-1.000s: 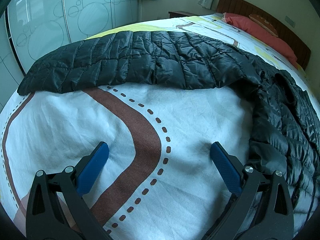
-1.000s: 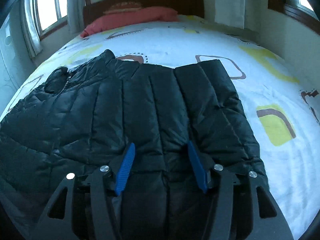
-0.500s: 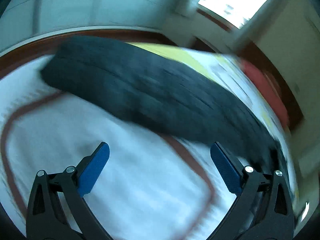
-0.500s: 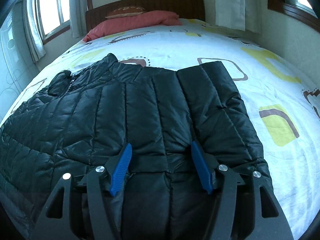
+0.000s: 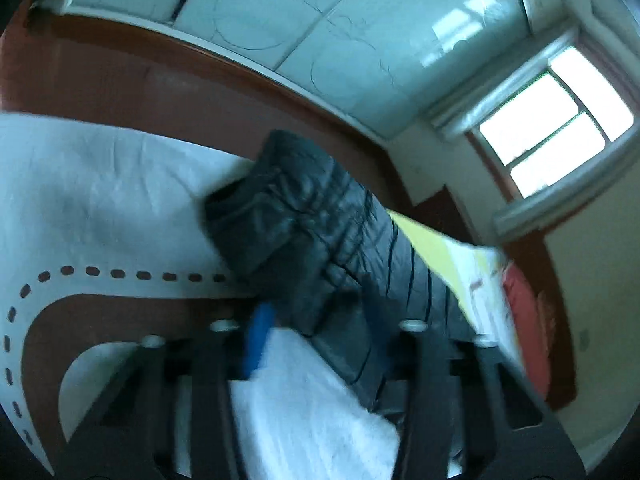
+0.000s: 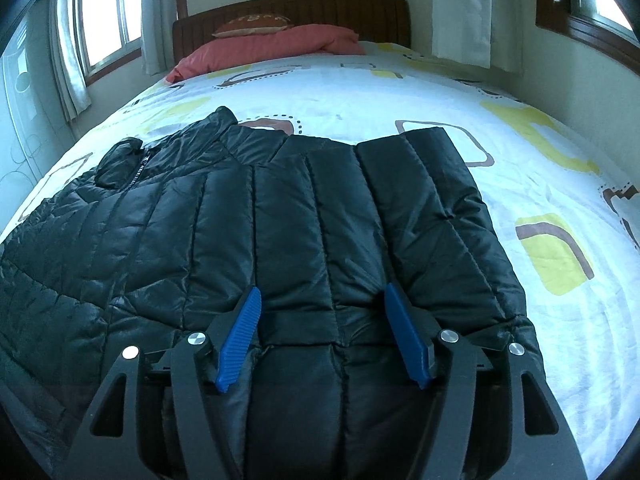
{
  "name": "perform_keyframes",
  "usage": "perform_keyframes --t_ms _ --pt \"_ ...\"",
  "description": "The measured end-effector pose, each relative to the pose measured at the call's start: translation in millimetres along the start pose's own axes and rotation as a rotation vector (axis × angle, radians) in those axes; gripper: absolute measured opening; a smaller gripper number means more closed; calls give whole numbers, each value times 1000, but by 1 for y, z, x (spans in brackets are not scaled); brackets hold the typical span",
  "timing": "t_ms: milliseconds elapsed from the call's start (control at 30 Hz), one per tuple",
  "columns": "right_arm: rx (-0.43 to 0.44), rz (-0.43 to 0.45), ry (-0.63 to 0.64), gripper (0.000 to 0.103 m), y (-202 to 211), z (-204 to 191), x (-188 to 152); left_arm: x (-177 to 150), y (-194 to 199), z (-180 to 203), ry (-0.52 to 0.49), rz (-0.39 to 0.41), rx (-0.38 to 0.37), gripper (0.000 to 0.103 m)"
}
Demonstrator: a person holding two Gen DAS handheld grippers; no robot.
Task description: Fold large clothes
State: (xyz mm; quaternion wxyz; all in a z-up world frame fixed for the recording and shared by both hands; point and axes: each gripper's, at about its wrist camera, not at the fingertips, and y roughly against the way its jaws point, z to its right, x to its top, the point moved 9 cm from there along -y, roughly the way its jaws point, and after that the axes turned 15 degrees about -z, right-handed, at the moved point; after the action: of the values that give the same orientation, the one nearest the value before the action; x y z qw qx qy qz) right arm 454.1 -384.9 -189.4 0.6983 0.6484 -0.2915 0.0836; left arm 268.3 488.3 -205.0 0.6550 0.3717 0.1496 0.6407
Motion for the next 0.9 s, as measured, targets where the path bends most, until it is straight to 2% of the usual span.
perform_keyframes --t_ms 33,133,167,233,300,333,367,400,433,500,600,667,800,900 --pt "1 0 0 64 0 0 0 2 -3 -1 13 -7 -7 21" --pt "0 1 0 64 0 0 0 11 -5 -2 40 -5 -18 22" --pt "0 2 0 64 0 0 0 9 -7 -1 42 1 -22 27" --pt "1 2 0 64 0 0 0 7 -8 5 35 22 -66 49" --pt "1 1 0 64 0 0 0 7 -10 12 23 29 -56 55" --pt "1 1 0 64 0 0 0 5 -14 15 26 32 -58 55" --pt "0 1 0 64 0 -1 -1 3 -17 17 30 34 -58 52" --pt "0 1 0 64 0 0 0 2 -20 17 31 33 -50 27" --pt "-1 2 0 64 0 -1 -1 1 -25 17 29 21 -43 14" --pt "-1 2 0 64 0 -1 0 -5 -24 17 16 20 -22 9" --pt "0 2 0 64 0 -1 -1 -9 -16 47 -120 73 23 6" --pt "0 3 0 64 0 -1 0 -23 -3 88 -270 117 14 6" --pt "4 4 -2 64 1 -1 0 -75 6 164 -491 127 -60 6" --pt "3 4 -3 64 1 -1 -1 -133 3 220 -650 100 -126 6"
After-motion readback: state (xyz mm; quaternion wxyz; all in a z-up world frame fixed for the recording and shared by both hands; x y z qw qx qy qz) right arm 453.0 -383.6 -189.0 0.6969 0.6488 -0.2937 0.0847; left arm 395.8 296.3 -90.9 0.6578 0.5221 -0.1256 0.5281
